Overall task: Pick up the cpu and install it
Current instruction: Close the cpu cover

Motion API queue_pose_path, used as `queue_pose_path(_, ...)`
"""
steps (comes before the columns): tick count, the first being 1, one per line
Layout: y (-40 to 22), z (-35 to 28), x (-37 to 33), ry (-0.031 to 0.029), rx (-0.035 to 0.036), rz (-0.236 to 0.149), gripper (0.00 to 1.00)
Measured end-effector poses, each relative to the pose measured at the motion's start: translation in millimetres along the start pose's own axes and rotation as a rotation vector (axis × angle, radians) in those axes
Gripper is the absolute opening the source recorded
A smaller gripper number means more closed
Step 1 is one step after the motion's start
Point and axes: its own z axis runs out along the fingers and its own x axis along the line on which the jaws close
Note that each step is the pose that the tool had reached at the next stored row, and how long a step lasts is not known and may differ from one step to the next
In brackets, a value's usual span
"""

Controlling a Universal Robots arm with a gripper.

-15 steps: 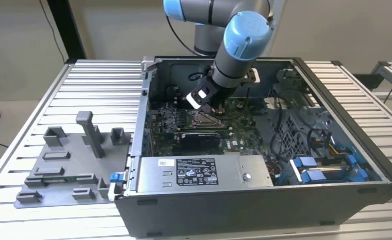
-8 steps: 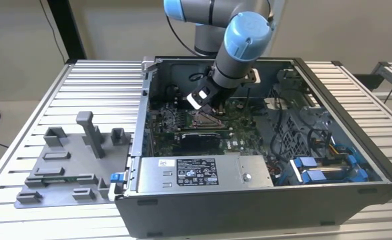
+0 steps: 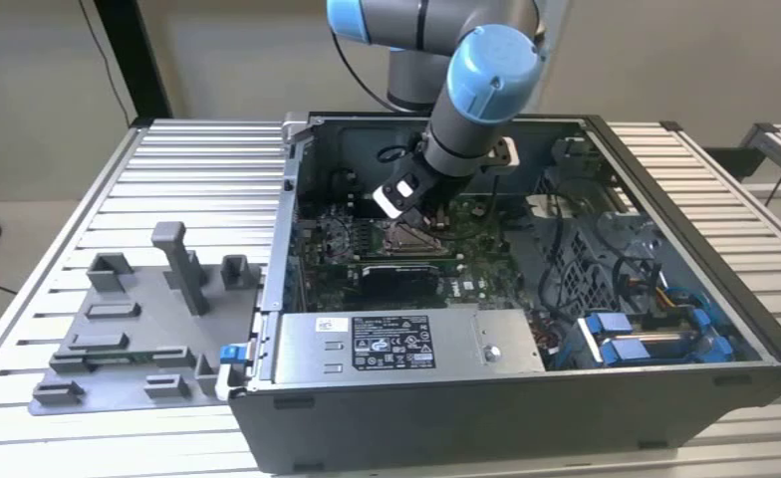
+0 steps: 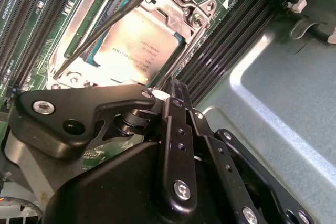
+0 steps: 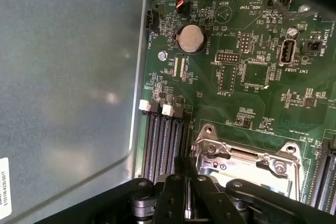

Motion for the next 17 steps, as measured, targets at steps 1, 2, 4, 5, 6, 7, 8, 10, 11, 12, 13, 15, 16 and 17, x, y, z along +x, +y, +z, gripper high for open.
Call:
queue_pose_path(1,0.2,0.2,0.0,0.0007,-0.0003,0.0,0.0)
queue_pose_path(2,0.3,0.3,-0.1,0.0012,-0.0005,0.0,0.0)
queue_pose_path(4,0.7,0.5,-0.1,0.0025,-0.0011,-0.001,0.0)
queue_pose_path(5,1.0,0.6,-0.1,0.0031,-0.0015,-0.001,0.0)
queue_pose_path(6,1.3,0.7,-0.1,0.004,-0.0019,-0.001,0.0)
queue_pose_path(7,1.7,0.8,0.0,0.0052,-0.0026,-0.001,0.0)
queue_pose_path(8,2.0,1.0,0.1,0.0072,-0.0035,-0.002,0.0)
queue_pose_path(10,2.3,0.9,0.1,0.0095,-0.0047,-0.002,0.0)
queue_pose_path(11,2.6,0.9,0.1,0.0111,-0.0054,-0.003,0.0)
queue_pose_path(12,2.9,0.9,0.2,0.0125,-0.006,-0.003,0.0)
queue_pose_path(13,3.2,0.9,0.2,0.013,-0.006,-0.003,0.0)
queue_pose_path(15,3.1,-1.5,1.7,0.013,-0.0062,-0.003,0.0)
queue_pose_path(16,2.8,-5.1,3.7,0.013,-0.006,-0.003,0.0)
queue_pose_path(17,1.5,-9.0,5.8,0.0132,-0.0062,-0.003,0.0)
